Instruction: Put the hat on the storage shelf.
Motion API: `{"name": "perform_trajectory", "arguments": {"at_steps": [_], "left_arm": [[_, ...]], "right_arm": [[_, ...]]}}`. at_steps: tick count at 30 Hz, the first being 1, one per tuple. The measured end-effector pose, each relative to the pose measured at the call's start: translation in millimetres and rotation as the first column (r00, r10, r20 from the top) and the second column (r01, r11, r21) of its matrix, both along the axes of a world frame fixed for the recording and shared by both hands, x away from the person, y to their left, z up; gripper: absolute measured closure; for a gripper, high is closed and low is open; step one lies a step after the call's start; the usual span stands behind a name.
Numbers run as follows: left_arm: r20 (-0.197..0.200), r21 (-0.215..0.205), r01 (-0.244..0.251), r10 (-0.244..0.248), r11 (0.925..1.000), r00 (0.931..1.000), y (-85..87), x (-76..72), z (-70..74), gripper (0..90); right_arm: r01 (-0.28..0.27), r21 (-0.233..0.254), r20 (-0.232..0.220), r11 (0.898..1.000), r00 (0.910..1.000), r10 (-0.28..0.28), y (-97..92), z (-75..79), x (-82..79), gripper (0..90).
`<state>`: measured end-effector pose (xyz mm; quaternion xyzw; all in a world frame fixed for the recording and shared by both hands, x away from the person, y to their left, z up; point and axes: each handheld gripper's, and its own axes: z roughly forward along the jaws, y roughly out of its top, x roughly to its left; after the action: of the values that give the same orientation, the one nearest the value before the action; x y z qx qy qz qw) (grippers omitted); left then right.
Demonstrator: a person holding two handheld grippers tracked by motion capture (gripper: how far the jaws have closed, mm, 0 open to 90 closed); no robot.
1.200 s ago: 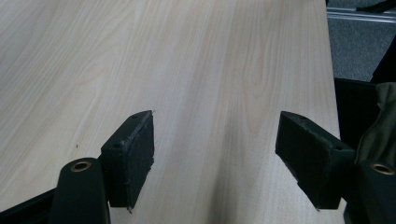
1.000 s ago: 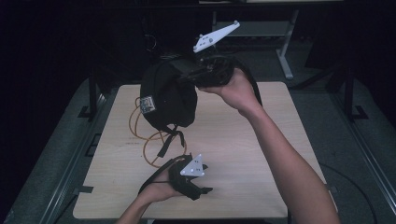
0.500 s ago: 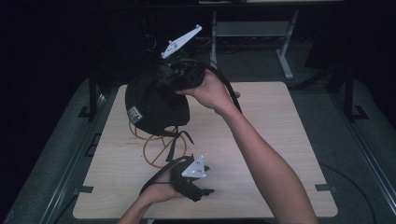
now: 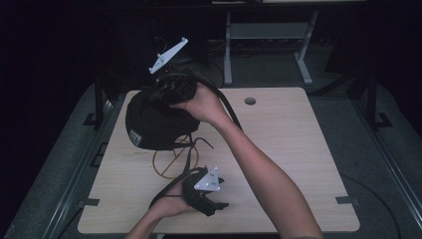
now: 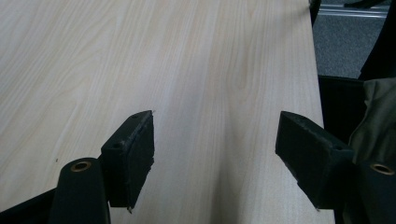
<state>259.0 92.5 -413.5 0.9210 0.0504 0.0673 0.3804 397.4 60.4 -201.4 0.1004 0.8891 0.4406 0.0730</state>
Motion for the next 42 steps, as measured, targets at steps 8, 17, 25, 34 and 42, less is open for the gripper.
{"name": "perform_trajectory", "arguments": {"at_steps": [8,17,25,34,42], "left_arm": [[0.008,0.011,0.036,-0.037,0.9993,0.9993,-1.0,-1.0,-0.1,28.1],[-0.001,0.017,0.064,-0.064,0.9978,0.9979,-6.1,-6.3,-1.3,28.9],[-0.001,0.017,0.053,-0.053,0.9984,0.9986,-6.7,-6.8,-3.2,28.5],[-0.009,0.018,0.049,-0.048,0.9987,0.9988,-8.4,-8.7,-3.3,28.5],[-0.011,0.030,0.061,-0.060,0.9977,0.9981,-10.2,-10.4,-3.5,28.3]], "right_arm": [[0.010,-0.065,0.074,0.998,0.9973,-0.005,16.6,-11.6,-4.3,78.7],[0.080,-0.065,0.103,0.995,0.9920,-0.073,18.1,-16.4,0.8,64.2],[0.095,-0.019,0.093,0.995,0.9913,-0.093,7.4,-16.5,0.8,57.9],[0.095,0.018,0.066,0.995,0.9931,-0.096,-6.4,-13.1,-0.4,52.1],[0.111,0.047,0.056,0.993,0.9920,-0.113,-23.4,-6.6,-3.7,45.8]]}}
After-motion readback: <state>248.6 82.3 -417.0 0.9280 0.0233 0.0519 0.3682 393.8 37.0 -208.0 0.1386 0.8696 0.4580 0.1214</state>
